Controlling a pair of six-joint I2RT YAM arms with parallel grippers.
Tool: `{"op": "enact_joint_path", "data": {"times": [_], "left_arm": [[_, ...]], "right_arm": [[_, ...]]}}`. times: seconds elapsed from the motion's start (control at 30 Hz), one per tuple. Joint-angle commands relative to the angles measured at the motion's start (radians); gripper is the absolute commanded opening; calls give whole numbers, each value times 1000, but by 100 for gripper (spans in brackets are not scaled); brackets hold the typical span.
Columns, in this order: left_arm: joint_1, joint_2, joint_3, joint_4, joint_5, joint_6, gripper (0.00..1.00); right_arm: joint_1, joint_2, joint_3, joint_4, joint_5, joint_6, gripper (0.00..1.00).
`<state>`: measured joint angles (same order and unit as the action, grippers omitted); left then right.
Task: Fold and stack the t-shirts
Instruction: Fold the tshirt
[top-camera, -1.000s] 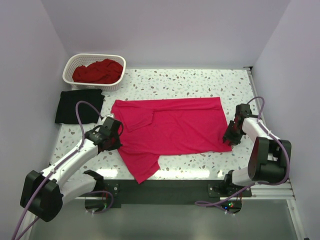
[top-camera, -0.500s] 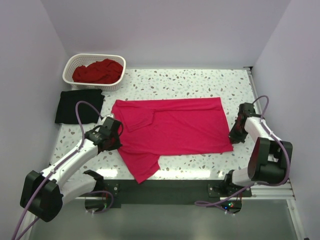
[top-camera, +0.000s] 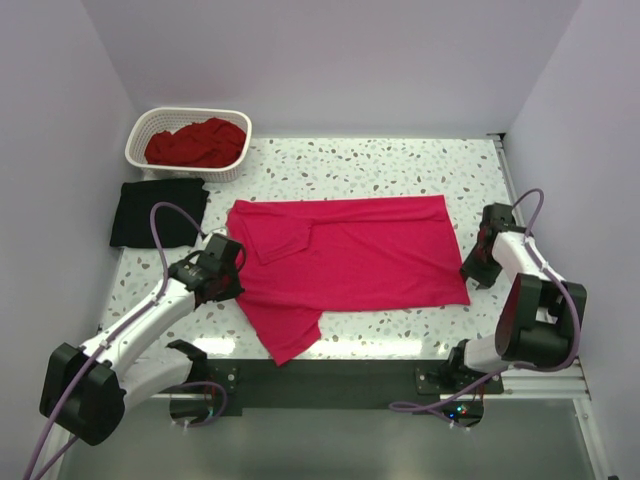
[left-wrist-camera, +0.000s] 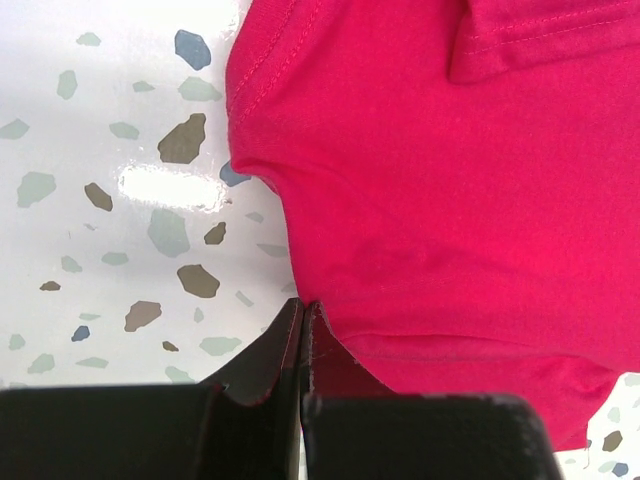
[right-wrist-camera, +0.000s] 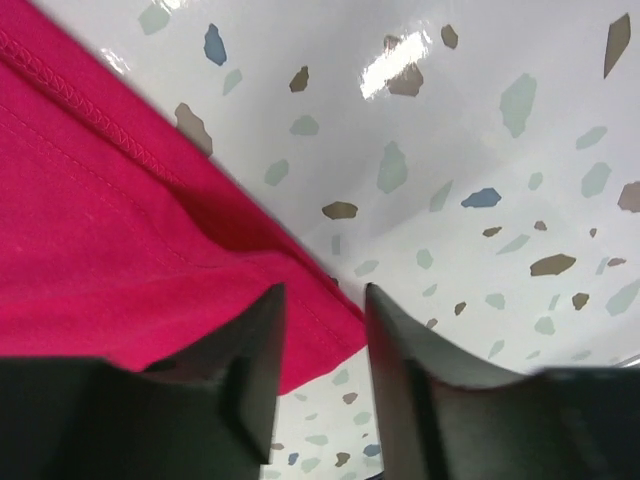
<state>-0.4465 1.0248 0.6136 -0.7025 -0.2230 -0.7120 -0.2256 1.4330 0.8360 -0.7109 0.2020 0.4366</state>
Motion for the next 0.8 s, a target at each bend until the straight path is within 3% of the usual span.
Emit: {"op": "enact_joint_path", "data": {"times": [0.0,0.43,0.77], "left_arm": [[-1,-15,37,8,10,28,0],[-1,-29,35,20,17,39,1],[-1,-49,34,23,19,40,1]], "right_arm": [[-6,-77,29,-55,31,17,45],[-6,-125,-57,-125,-81,94,49],[-50,-80,-100,-64,-98,134,46]]}}
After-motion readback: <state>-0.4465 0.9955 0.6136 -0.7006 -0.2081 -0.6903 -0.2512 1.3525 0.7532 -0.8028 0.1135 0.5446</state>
